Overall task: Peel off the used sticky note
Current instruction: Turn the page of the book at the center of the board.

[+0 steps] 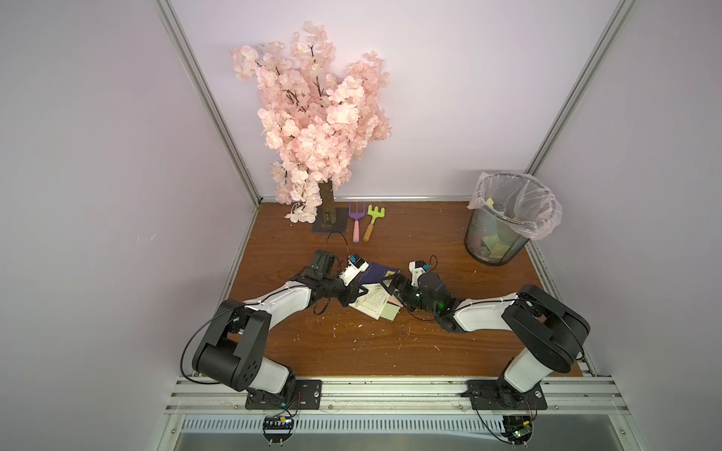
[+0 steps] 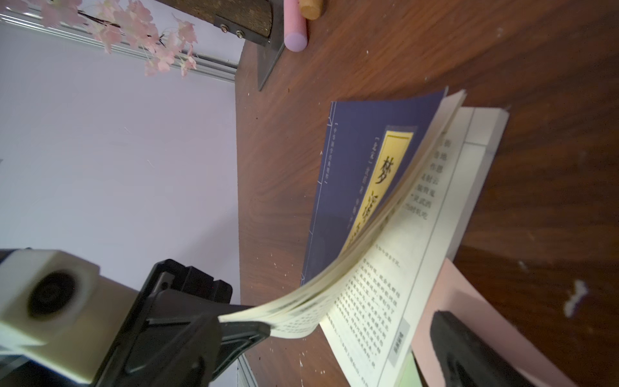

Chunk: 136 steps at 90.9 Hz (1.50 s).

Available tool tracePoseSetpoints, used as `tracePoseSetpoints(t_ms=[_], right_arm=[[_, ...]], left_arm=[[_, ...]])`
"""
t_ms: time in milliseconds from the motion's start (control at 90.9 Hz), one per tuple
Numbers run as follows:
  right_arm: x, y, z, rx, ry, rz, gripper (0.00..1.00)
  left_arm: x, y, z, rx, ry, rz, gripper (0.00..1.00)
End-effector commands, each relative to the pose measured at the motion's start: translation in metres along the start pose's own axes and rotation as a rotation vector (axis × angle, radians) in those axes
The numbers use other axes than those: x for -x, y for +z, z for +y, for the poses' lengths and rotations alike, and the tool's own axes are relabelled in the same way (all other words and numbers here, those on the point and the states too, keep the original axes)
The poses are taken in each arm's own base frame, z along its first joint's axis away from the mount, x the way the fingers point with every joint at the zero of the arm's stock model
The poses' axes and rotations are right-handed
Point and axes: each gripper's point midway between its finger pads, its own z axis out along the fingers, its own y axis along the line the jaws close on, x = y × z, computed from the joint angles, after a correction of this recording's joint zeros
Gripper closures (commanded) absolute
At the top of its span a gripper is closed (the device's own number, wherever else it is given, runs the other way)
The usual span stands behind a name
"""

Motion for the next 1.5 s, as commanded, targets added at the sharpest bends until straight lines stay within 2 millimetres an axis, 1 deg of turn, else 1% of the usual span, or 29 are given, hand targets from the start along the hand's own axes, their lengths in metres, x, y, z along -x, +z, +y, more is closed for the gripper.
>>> tracePoseSetpoints(t_ms=[0,407,770,902,1134,1277,1486], right_arm=[[-0.001,0.007,0.009,0.021,0.003,0.017,0.01],[-0.001,0.018,0.016,0.046,0.007,0.031,0.01],[-0.005,0.019,0.004,0.015,0.058,0.042,0.00],[-0.004,0.019,0.003,0.008,0.076,0.038,0.00],[-0.005,0.028,0.010,0.017,0.072,0.063,0.00],[-0.004,0.029,0.021,0.059,0.073,0.067,0.00],[-0.003,0.030,0.030,0.089,0.068,0.068,0.00]], left_arm=[[0.000,0.002,0.000,0.001,0.006,0.022,0.99],[-0.001,0.003,0.000,-0.006,0.004,0.029,0.99],[-0.001,0.003,0.000,-0.007,0.006,0.029,0.99],[-0.001,0.004,-0.001,-0.010,0.007,0.028,0.99],[-0.001,0.004,0.000,-0.012,0.003,0.033,0.99],[-0.002,0.005,-0.001,-0.020,0.002,0.038,0.99],[-0.002,0.006,-0.002,-0.025,0.004,0.042,0.99]])
